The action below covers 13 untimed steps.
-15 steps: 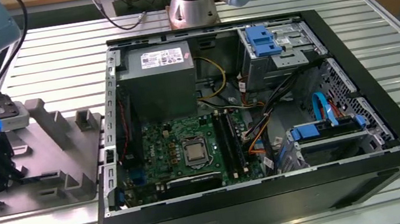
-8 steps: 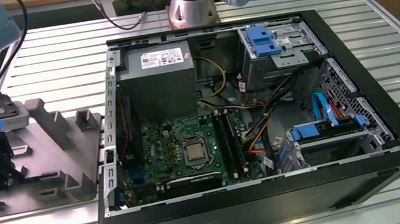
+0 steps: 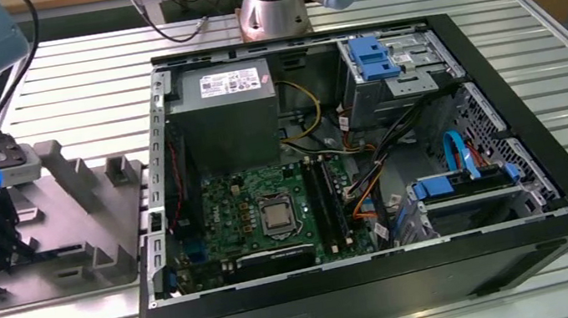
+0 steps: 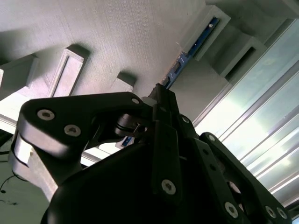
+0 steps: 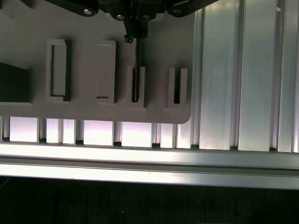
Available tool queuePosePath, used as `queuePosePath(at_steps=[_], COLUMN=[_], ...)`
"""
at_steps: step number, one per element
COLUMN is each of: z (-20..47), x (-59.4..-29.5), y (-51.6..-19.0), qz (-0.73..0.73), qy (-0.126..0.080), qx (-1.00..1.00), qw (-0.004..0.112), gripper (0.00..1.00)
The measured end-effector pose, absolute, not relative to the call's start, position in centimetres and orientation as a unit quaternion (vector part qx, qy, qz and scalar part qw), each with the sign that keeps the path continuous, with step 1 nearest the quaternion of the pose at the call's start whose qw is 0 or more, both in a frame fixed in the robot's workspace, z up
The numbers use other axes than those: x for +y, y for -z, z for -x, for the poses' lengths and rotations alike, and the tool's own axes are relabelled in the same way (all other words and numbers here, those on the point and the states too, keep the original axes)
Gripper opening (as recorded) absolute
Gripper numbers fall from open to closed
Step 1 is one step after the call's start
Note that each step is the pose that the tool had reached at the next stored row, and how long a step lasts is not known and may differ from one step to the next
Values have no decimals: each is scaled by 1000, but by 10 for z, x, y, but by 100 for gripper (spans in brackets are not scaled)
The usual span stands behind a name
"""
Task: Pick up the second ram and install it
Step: 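Pick up the second ram and move it above second insertion slot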
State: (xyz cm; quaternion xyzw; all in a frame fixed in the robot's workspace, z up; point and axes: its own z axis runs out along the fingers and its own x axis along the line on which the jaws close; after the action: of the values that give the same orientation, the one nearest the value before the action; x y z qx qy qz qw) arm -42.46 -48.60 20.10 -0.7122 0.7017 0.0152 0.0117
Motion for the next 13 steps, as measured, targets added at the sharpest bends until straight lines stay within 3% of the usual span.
queuePosePath(at_steps=[13], z=[425], x=[-486], y=[-201], qz=[705], qy=[-15], qx=[709], qw=[12], gripper=[11])
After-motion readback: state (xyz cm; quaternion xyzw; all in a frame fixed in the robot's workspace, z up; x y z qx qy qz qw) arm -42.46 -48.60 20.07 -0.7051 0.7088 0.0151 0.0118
